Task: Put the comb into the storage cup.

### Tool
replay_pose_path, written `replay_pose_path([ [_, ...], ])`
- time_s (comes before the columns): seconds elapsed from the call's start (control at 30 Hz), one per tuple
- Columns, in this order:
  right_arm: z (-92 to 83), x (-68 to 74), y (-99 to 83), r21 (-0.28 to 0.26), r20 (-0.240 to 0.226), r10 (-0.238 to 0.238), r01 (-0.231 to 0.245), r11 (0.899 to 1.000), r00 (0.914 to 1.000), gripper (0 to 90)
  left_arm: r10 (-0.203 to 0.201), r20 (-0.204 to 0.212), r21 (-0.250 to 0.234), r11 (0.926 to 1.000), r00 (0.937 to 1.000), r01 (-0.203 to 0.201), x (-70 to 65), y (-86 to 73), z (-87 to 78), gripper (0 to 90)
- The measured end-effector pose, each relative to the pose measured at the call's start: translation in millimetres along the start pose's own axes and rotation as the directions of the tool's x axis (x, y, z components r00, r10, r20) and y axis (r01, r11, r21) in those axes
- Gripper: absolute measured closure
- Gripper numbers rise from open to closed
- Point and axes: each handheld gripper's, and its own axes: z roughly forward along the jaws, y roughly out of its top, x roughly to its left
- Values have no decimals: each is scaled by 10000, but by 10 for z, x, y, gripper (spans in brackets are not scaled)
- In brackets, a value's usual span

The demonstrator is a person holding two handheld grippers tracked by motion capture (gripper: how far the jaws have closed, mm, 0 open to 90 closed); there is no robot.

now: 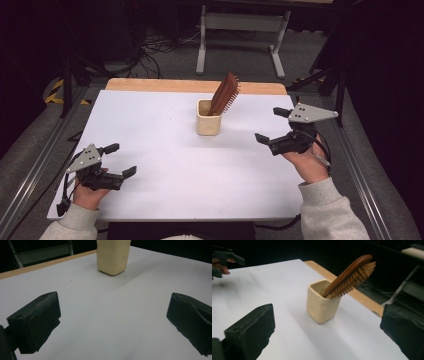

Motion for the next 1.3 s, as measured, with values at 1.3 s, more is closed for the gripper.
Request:
replay_pose_path([
  [1.3,160,300,-1350,11,-40,1114,-1114,9938,9938,7,-137,-516,-142,9998,9986,130,-26,-132,31,1],
])
